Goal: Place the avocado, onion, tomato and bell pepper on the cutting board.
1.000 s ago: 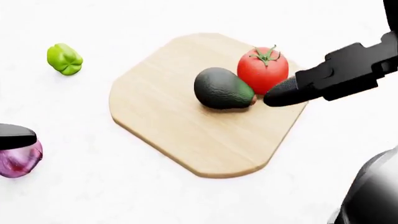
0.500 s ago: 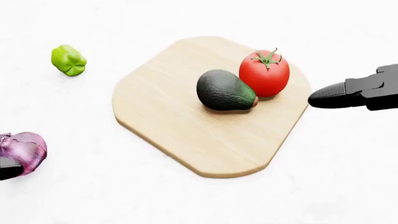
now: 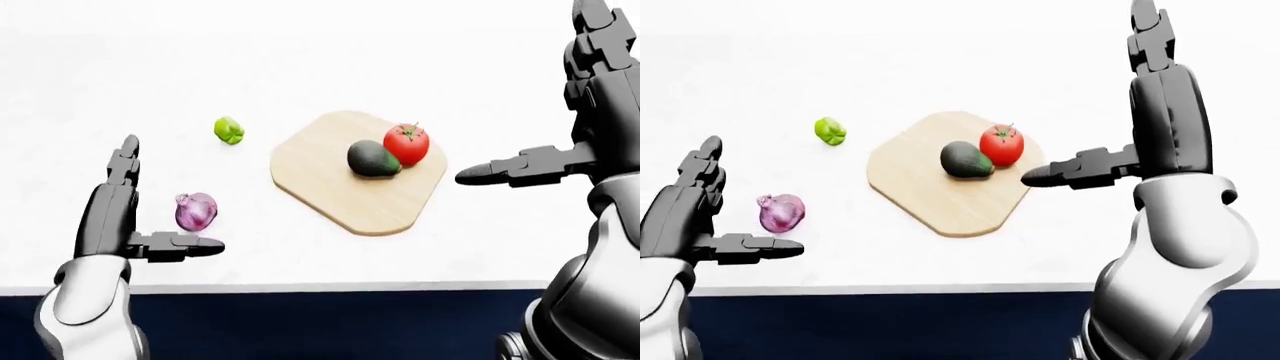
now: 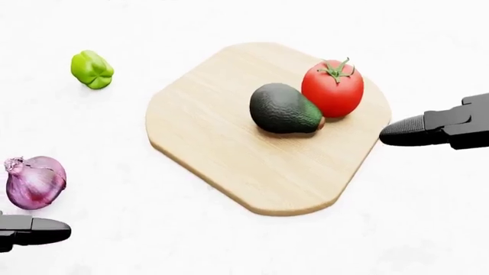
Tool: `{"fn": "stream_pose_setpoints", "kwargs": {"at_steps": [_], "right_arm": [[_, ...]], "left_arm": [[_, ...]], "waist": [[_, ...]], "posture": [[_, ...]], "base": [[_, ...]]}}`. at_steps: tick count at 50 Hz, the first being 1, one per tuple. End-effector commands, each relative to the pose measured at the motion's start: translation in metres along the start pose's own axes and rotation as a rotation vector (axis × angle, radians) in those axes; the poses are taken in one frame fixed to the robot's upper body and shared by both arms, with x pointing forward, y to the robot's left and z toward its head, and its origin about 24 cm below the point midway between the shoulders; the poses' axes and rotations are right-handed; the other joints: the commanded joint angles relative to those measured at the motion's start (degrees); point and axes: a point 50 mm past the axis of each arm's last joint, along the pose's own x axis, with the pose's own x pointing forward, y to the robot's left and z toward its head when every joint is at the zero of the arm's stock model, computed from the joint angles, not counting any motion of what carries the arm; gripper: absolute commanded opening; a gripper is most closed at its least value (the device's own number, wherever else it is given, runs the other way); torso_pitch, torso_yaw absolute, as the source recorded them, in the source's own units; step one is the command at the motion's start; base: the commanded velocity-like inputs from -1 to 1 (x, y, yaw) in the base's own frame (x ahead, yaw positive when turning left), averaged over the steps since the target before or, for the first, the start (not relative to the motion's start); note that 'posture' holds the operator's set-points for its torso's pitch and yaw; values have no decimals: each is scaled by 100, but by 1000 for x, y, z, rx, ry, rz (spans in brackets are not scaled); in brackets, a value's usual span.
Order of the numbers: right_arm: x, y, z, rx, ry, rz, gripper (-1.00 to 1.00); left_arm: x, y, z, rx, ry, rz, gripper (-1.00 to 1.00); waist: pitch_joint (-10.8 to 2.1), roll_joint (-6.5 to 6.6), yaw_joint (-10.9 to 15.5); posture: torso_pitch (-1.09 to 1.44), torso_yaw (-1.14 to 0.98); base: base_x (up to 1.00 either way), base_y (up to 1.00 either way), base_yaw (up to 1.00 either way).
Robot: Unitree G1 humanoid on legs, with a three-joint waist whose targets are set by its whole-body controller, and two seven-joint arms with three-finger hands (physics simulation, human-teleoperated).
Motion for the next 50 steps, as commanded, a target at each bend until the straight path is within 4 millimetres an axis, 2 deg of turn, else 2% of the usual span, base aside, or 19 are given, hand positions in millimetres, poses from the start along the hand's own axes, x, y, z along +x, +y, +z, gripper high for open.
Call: {"fn": "stream_pose_setpoints", "kwargs": {"at_steps": [1,18,20,22,26,28,31,33,36,37,41,43,50], "right_arm": [[-2,-7,9,-17,-51,-41,100],[-2,-8,8,-16,-49,-44,100],[-2,-7,8,-15,-49,-43,100],[-1,-7,8,-16,-49,-41,100],[0,-6,9,-16,-50,-41,100],[-1,-6,8,-15,-49,-42,100],[-2,-6,8,-16,-48,-41,100],[-3,-6,7,-17,-47,-41,100],[-3,-7,8,-17,-48,-43,100],[-4,-8,7,-15,-47,-47,100],[-5,-9,5,-7,-40,-58,100],[-6,-10,5,-4,-42,-59,100],[-8,-13,5,-2,-43,-67,100]], "left_arm": [[-2,3,12,27,-78,28,100],[6,-9,4,54,-56,-18,100],[6,-11,2,59,-52,-24,91],[7,-12,2,64,-49,-29,66],[8,-13,1,65,-47,-33,57],[8,-13,-1,76,-39,-34,32],[7,-13,-3,83,-30,-32,22],[6,-13,-4,83,-28,-34,-3],[5,-12,-4,84,-26,-35,-11],[4,-13,-5,85,-25,-37,-24],[5,-14,-6,86,-23,-40,-36],[5,-13,-6,87,-24,-40,-52],[6,-14,-3,105,-26,-39,-71]], "waist": [[-110,4,-1],[-134,8,-8],[-130,6,-9],[-129,6,-11],[-134,11,-9],[-133,12,-9],[-132,12,-7],[-131,14,-7],[-137,17,-13],[-138,19,-16],[-145,25,-16],[-157,25,-12],[-167,21,-17]], "posture": [[0,0],[0,0],[0,0],[0,0],[0,0],[0,0],[0,0],[0,0],[0,0],[0,0],[0,0],[0,0],[0,0]], "base": [[0,0,0],[0,0,0],[0,0,0],[0,0,0],[0,0,0],[0,0,0],[0,0,0],[0,0,0],[0,0,0],[0,0,0],[0,0,0],[0,0,0],[0,0,0]]}}
